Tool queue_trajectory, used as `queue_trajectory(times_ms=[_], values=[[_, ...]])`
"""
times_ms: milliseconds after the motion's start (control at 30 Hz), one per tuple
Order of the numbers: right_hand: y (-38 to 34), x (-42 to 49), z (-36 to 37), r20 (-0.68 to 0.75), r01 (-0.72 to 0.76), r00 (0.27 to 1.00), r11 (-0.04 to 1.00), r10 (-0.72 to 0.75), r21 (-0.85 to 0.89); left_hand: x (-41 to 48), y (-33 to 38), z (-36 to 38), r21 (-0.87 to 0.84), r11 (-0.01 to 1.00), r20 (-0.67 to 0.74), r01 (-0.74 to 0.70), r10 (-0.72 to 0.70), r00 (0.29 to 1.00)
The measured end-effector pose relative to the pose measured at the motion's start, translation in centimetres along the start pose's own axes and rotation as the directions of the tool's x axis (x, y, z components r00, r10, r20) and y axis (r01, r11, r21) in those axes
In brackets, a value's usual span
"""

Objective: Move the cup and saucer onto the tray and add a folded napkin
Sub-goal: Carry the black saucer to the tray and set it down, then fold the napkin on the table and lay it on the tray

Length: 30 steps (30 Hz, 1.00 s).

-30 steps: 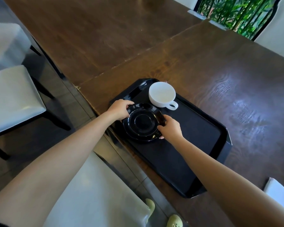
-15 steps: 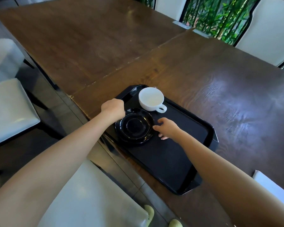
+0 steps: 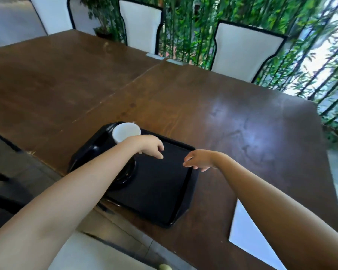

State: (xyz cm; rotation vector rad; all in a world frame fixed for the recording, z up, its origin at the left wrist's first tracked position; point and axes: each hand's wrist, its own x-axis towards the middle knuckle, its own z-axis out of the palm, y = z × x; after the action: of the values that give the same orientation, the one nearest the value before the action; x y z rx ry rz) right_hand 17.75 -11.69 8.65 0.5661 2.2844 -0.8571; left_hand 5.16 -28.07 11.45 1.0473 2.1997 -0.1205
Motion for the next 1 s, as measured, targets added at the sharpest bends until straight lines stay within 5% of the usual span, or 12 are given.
queue_trajectory(times_ms=[600, 833, 1000], values=[[24.6, -15.8, -1.0, -0.198, -0.232, 0.939, 0.943, 0.281, 0.238, 4.8, 27.2, 4.8, 0.180, 0.927, 0.048, -0.329, 0.326, 0.944], [31.4, -17.0, 3.6, -0.412, -0.269, 0.850, 0.943, 0.329, 0.197, 6.8, 30.6, 12.4, 0.014, 0.953, -0.262, -0.301, 0.294, 0.919], [31.7, -15.1, 9.5, -0.636, -0.305, 0.718, 0.949, 0.282, 0.075, 7.7, 30.7, 19.2, 0.169, 0.948, -0.408, -0.269, 0.316, 0.856]])
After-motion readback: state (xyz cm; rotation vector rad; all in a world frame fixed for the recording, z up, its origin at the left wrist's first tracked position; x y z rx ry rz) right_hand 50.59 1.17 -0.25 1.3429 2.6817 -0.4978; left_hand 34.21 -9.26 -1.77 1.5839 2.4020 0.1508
